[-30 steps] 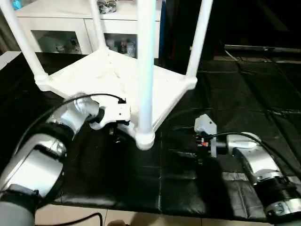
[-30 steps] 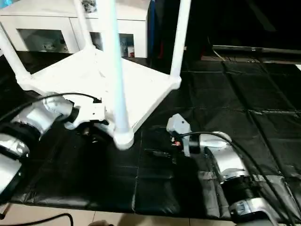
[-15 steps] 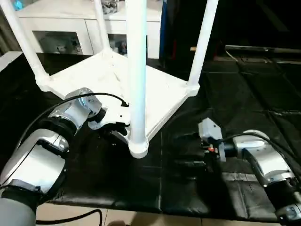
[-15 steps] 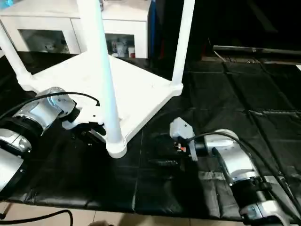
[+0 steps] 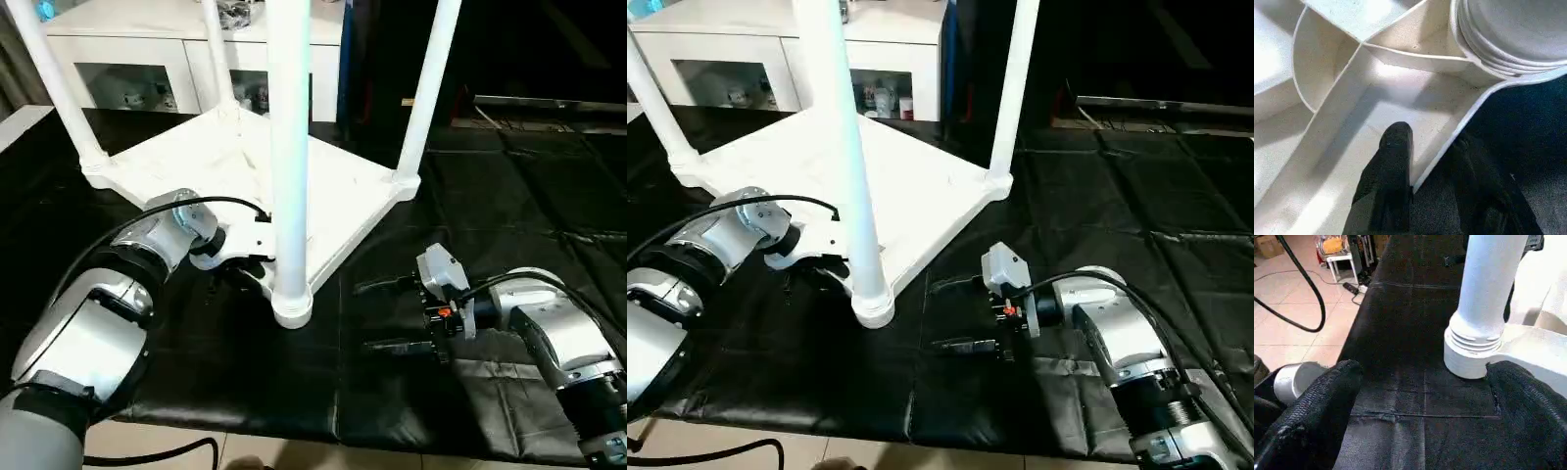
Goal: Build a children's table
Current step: Rotate table base
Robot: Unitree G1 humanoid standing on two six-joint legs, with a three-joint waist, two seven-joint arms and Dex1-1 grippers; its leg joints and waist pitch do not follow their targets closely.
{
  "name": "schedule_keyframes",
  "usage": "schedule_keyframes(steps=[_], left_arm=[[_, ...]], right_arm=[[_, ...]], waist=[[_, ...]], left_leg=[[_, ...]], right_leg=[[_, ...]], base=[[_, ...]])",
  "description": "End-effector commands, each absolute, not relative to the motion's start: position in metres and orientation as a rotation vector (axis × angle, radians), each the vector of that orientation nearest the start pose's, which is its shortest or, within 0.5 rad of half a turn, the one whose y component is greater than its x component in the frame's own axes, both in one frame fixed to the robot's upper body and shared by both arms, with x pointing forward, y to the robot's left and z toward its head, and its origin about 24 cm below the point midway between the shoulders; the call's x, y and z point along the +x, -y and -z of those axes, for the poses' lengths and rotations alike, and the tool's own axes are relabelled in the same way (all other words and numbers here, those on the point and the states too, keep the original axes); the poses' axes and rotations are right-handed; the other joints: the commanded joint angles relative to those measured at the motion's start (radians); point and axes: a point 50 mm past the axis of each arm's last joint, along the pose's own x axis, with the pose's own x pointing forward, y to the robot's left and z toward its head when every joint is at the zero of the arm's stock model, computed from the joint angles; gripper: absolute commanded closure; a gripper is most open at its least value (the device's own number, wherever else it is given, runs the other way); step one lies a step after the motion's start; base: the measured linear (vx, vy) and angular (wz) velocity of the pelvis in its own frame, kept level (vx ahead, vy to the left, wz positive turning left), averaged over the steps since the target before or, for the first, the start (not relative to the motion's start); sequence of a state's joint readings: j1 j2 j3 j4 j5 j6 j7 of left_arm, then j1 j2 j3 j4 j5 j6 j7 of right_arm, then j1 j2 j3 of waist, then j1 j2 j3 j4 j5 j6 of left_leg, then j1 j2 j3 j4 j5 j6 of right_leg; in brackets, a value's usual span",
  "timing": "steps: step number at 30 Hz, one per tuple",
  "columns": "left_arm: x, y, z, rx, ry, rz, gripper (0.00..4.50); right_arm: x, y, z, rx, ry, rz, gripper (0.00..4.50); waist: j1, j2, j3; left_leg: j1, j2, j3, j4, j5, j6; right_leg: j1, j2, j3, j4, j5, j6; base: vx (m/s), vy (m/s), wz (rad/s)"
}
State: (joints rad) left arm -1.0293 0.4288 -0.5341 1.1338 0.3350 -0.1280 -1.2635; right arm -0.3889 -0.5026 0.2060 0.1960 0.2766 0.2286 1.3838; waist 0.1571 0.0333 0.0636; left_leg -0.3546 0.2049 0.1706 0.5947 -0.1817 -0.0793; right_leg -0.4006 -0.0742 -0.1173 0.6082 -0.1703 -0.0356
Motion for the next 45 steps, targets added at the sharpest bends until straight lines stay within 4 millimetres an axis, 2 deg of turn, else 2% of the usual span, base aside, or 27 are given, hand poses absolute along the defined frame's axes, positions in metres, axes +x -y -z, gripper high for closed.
schedule_keyframes(steps=[1,2,7,12,14,15,17,19,21,22,23,27,31,32,33,37,39,41,44,45], left_arm=[[0.366,-0.171,-0.085,0.937,-0.803,1.251,3.47],[0.365,-0.172,-0.083,0.931,-0.817,1.244,3.49],[0.364,-0.167,-0.078,0.815,-0.836,1.234,3.61],[0.363,-0.16,-0.076,0.658,-0.839,1.216,3.74],[0.364,-0.154,-0.074,0.531,-0.83,1.179,3.8],[0.364,-0.154,-0.074,0.531,-0.83,1.179,3.83],[0.364,-0.144,-0.071,0.373,-0.814,1.12,3.86],[0.363,-0.139,-0.067,0.324,-0.809,1.084,3.91],[0.362,-0.137,-0.063,0.313,-0.809,1.05,3.95],[0.362,-0.137,-0.062,0.309,-0.809,1.046,3.95],[0.362,-0.137,-0.062,0.306,-0.809,1.041,4.02],[0.361,-0.132,-0.061,0.259,-0.771,1.015,4.22],[0.357,-0.128,-0.061,0.327,-0.677,1.108,4.29],[0.354,-0.13,-0.061,0.417,-0.624,1.16,4.37],[0.352,-0.132,-0.061,0.466,-0.603,1.187,4.37],[0.35,-0.137,-0.063,0.452,-0.558,1.205,4.37],[0.351,-0.138,-0.067,0.379,-0.533,1.195,3.93],[0.351,-0.139,-0.068,0.361,-0.534,1.191,3.9],[0.349,-0.146,-0.069,0.393,-0.531,1.187,3.52],[0.349,-0.146,-0.069,0.393,-0.531,1.187,3.52]], right_arm=[[0.275,0.153,-0.084,-0.188,-0.272,-1.515,0.0],[0.274,0.153,-0.084,-0.188,-0.275,-1.511,0.0],[0.273,0.153,-0.083,-0.181,-0.276,-1.499,0.0],[0.274,0.153,-0.084,-0.18,-0.273,-1.489,0.0],[0.275,0.154,-0.084,-0.179,-0.269,-1.477,0.0],[0.275,0.154,-0.084,-0.179,-0.269,-1.477,0.0],[0.276,0.154,-0.083,-0.179,-0.266,-1.464,0.0],[0.276,0.153,-0.082,-0.179,-0.266,-1.46,0.0],[0.277,0.152,-0.081,-0.18,-0.266,-1.46,0.0],[0.277,0.152,-0.081,-0.18,-0.266,-1.46,0.0],[0.277,0.152,-0.081,-0.18,-0.265,-1.46,0.0],[0.278,0.15,-0.081,-0.18,-0.264,-1.457,0.0],[0.278,0.149,-0.08,-0.184,-0.267,-1.456,0.0],[0.278,0.149,-0.079,-0.185,-0.268,-1.455,0.0],[0.278,0.149,-0.079,-0.185,-0.267,-1.455,0.0],[0.278,0.149,-0.079,-0.186,-0.268,-1.453,0.0],[0.277,0.149,-0.078,-0.187,-0.271,-1.451,0.0],[0.277,0.149,-0.078,-0.187,-0.271,-1.451,0.0],[0.277,0.149,-0.078,-0.186,-0.273,-1.452,0.0],[0.277,0.149,-0.078,-0.186,-0.273,-1.452,0.0]], waist=[[0.009,0.001,-0.08],[0.009,0.005,-0.08],[0.005,0.001,-0.08],[0.002,0.005,-0.083],[-0.001,0.004,-0.083],[-0.001,0.005,-0.083],[0.0,0.003,-0.084],[0.0,0.003,-0.085],[-0.002,0.001,-0.085],[-0.001,0.002,-0.086],[-0.004,0.001,-0.084],[-0.005,0.002,-0.082],[-0.006,0.005,-0.086],[-0.004,0.006,-0.087],[-0.007,0.006,-0.087],[-0.007,0.01,-0.088],[-0.007,0.008,-0.087],[-0.006,0.009,-0.087],[-0.006,0.011,-0.085],[-0.006,0.011,-0.086]], left_leg=[[-0.001,0.021,-0.012,-0.06,-0.197,0.048],[-0.001,0.021,-0.013,-0.06,-0.195,0.049],[-0.002,0.016,-0.01,-0.058,-0.185,0.059],[-0.005,0.014,-0.01,-0.056,-0.173,0.07],[-0.005,0.015,-0.01,-0.055,-0.169,0.075],[-0.005,0.014,-0.009,-0.055,-0.166,0.075],[-0.005,0.016,-0.009,-0.054,-0.159,0.082],[-0.008,0.015,-0.009,-0.052,-0.148,0.087],[-0.011,0.015,-0.01,-0.052,-0.146,0.092],[-0.008,0.013,-0.009,-0.052,-0.148,0.094],[-0.011,0.011,-0.007,-0.052,-0.148,0.095],[-0.007,0.013,-0.009,-0.054,-0.16,0.091],[-0.006,0.021,-0.011,-0.058,-0.164,0.093],[-0.004,0.024,-0.012,-0.058,-0.166,0.093],[-0.01,0.026,-0.015,-0.061,-0.17,0.092],[-0.006,0.028,-0.012,-0.06,-0.176,0.083],[-0.006,0.026,-0.011,-0.059,-0.174,0.082],[-0.006,0.026,-0.01,-0.059,-0.17,0.082],[-0.003,0.028,-0.011,-0.061,-0.186,0.078],[-0.003,0.029,-0.012,-0.062,-0.187,0.076]], right_leg=[[0.067,-0.079,0.053,-0.093,-0.321,-0.134],[0.067,-0.08,0.052,-0.094,-0.322,-0.133],[0.068,-0.077,0.051,-0.096,-0.335,-0.128],[0.067,-0.075,0.047,-0.1,-0.354,-0.117],[0.067,-0.074,0.046,-0.099,-0.343,-0.124],[0.067,-0.074,0.046,-0.097,-0.338,-0.128],[0.067,-0.076,0.046,-0.098,-0.322,-0.141],[0.069,-0.076,0.045,-0.095,-0.302,-0.15],[0.07,-0.075,0.043,-0.094,-0.302,-0.148],[0.068,-0.074,0.043,-0.098,-0.317,-0.14],[0.069,-0.072,0.042,-0.1,-0.331,-0.128],[0.066,-0.073,0.041,-0.105,-0.367,-0.112],[0.064,-0.074,0.045,-0.1,-0.325,-0.124],[0.063,-0.076,0.046,-0.098,-0.307,-0.132],[0.066,-0.077,0.046,-0.095,-0.294,-0.13],[0.063,-0.08,0.048,-0.091,-0.271,-0.142],[0.063,-0.079,0.048,-0.091,-0.271,-0.144],[0.061,-0.079,0.048,-0.091,-0.271,-0.147],[0.058,-0.079,0.049,-0.094,-0.298,-0.14],[0.059,-0.08,0.049,-0.093,-0.298,-0.139]], base=[[0.0,0.0,0.0],[0.0,0.0,0.0],[0.0,0.0,0.0],[0.0,0.0,0.0],[0.0,0.0,0.0],[0.0,0.0,0.0],[0.0,0.0,0.0],[0.0,0.0,0.0],[0.0,0.0,0.0],[0.0,0.0,0.0],[0.0,0.0,0.0],[0.0,0.0,0.0],[0.0,0.0,0.0],[0.0,0.0,0.0],[0.0,0.0,0.0],[0.0,0.0,0.0],[0.0,0.0,0.0],[0.0,0.0,0.0],[0.0,0.0,0.0],[0.0,0.0,0.0]])
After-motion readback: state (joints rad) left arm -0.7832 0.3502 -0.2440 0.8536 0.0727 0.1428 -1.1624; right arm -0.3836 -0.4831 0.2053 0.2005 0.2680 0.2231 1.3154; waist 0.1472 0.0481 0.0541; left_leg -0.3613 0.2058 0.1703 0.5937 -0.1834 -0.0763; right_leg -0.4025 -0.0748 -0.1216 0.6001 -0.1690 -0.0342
